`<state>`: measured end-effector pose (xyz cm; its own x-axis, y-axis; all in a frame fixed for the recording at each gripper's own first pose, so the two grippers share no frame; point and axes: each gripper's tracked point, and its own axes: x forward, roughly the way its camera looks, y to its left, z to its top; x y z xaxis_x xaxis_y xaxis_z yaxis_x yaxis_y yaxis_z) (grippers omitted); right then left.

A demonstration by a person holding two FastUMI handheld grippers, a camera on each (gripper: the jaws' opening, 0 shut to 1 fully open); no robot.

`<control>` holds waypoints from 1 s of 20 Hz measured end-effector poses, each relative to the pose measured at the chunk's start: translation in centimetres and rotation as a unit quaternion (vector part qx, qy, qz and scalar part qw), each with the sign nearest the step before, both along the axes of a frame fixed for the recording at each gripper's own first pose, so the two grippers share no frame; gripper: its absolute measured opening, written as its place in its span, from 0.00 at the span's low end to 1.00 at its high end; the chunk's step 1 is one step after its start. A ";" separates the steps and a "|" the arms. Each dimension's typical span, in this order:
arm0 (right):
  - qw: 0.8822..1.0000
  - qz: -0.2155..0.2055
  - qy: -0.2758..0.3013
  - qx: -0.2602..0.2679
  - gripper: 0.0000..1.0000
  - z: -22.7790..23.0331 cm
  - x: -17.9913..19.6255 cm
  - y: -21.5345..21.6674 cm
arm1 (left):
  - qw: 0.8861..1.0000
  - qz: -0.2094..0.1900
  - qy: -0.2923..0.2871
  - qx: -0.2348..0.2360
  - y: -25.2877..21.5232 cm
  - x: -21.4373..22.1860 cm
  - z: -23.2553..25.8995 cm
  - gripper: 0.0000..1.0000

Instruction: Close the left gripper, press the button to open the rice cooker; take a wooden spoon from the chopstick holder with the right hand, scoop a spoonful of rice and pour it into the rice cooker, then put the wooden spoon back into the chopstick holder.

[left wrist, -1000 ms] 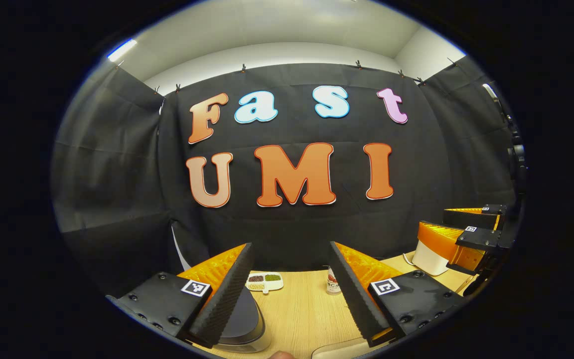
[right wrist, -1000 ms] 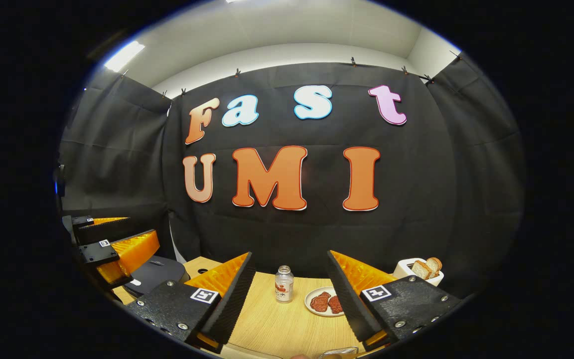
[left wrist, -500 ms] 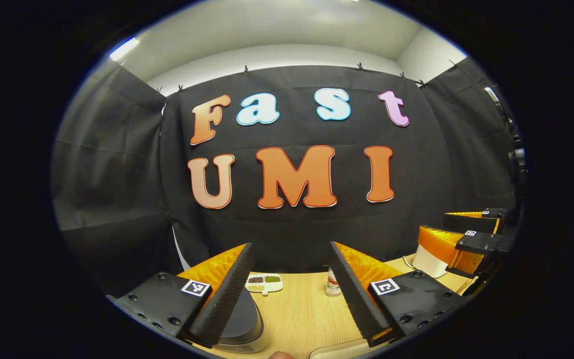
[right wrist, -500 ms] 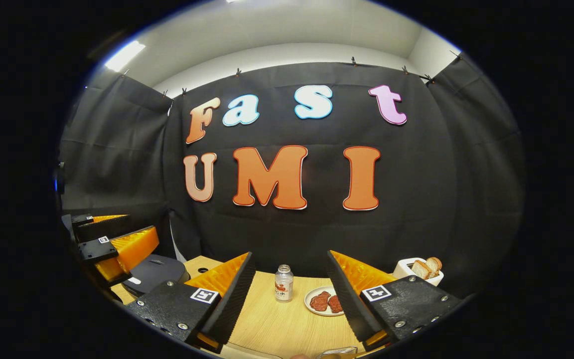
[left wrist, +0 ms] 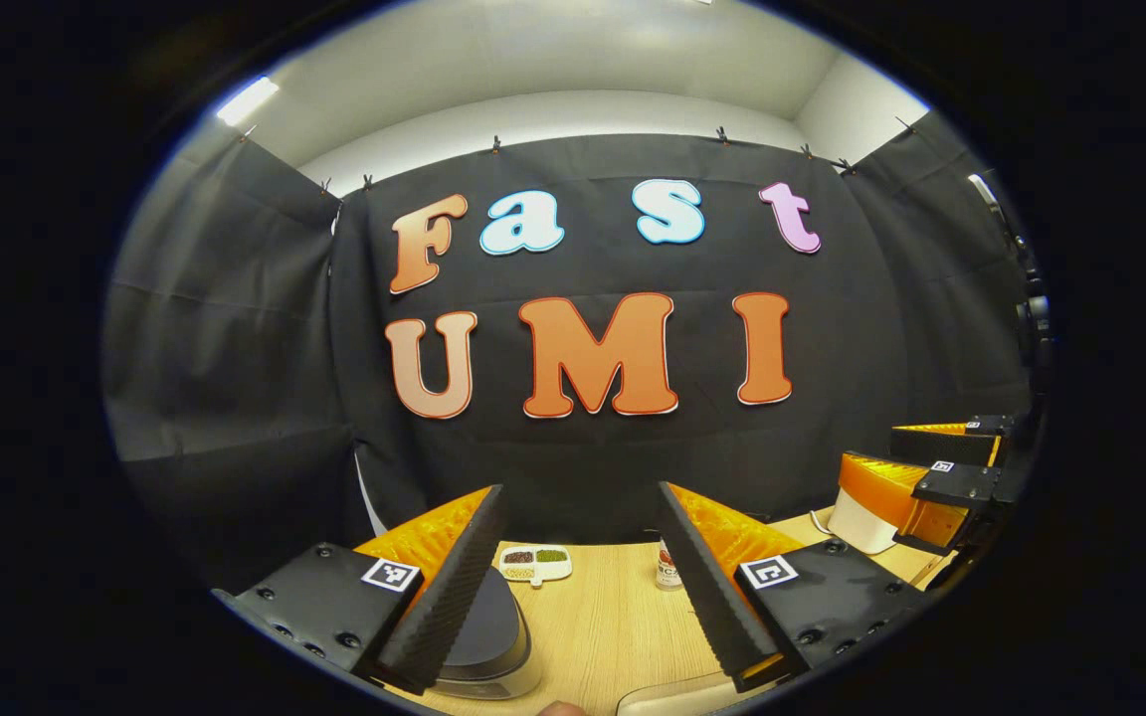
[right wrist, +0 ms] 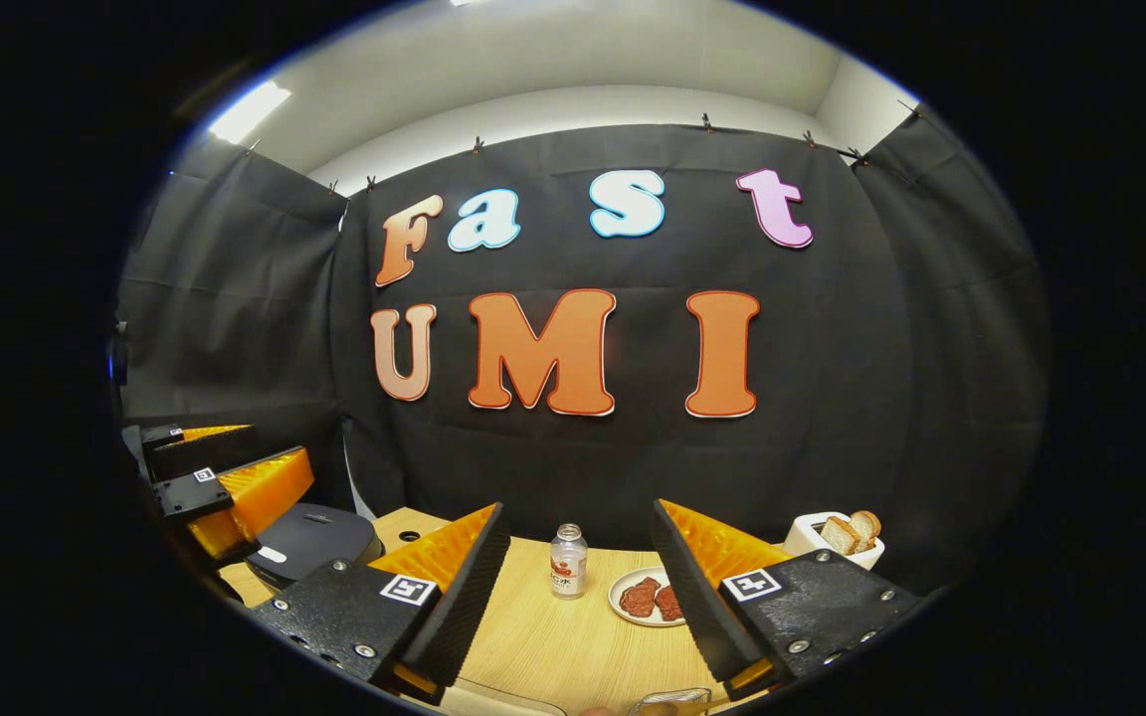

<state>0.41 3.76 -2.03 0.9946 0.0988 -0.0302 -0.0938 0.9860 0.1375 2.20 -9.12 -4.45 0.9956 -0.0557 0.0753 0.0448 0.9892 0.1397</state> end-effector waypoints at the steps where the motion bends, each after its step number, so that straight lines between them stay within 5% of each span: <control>1: 1.000 0.001 0.001 0.001 0.89 -0.1 -0.1 0.1 | 1.000 0.000 0.000 0.003 0.0 -0.1 -0.1 1.00; 20: 1.000 -0.002 -0.001 -0.005 0.89 0.1 0.0 -0.2 | 1.000 0.002 0.010 -0.002 0.3 0.0 -0.4 1.00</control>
<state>0.41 3.58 -1.92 0.9951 0.0946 -0.0289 -0.0902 0.9877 0.1280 2.20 -8.78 -4.80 0.9971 -0.0513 0.0557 0.0435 0.9900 0.1342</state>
